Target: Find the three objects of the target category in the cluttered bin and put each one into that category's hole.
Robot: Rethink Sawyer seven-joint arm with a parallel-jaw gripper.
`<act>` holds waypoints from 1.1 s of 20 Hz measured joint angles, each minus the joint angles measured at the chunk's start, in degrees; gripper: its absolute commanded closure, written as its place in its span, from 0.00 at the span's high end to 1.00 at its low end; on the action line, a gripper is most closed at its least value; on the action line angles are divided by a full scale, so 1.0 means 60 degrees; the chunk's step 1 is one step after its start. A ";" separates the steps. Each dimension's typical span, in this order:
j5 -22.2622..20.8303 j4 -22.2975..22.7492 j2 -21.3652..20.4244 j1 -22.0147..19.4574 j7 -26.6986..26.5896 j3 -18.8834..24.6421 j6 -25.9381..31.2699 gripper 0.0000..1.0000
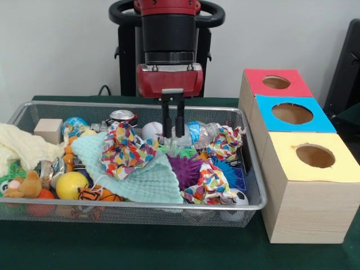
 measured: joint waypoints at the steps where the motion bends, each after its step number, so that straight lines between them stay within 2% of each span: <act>1: 0.0022 0.0041 0.0001 0.0074 0.0000 -0.0054 -0.0014 0.00; 7: 0.0217 0.0373 0.0000 0.0534 0.0002 -0.0420 -0.0116 0.00; 14: 0.0844 0.0956 -0.0222 0.1261 0.0002 -0.0978 -0.0303 0.00; 22: 0.1604 0.1681 -0.0657 0.1314 0.0002 -0.0990 -0.0373 0.00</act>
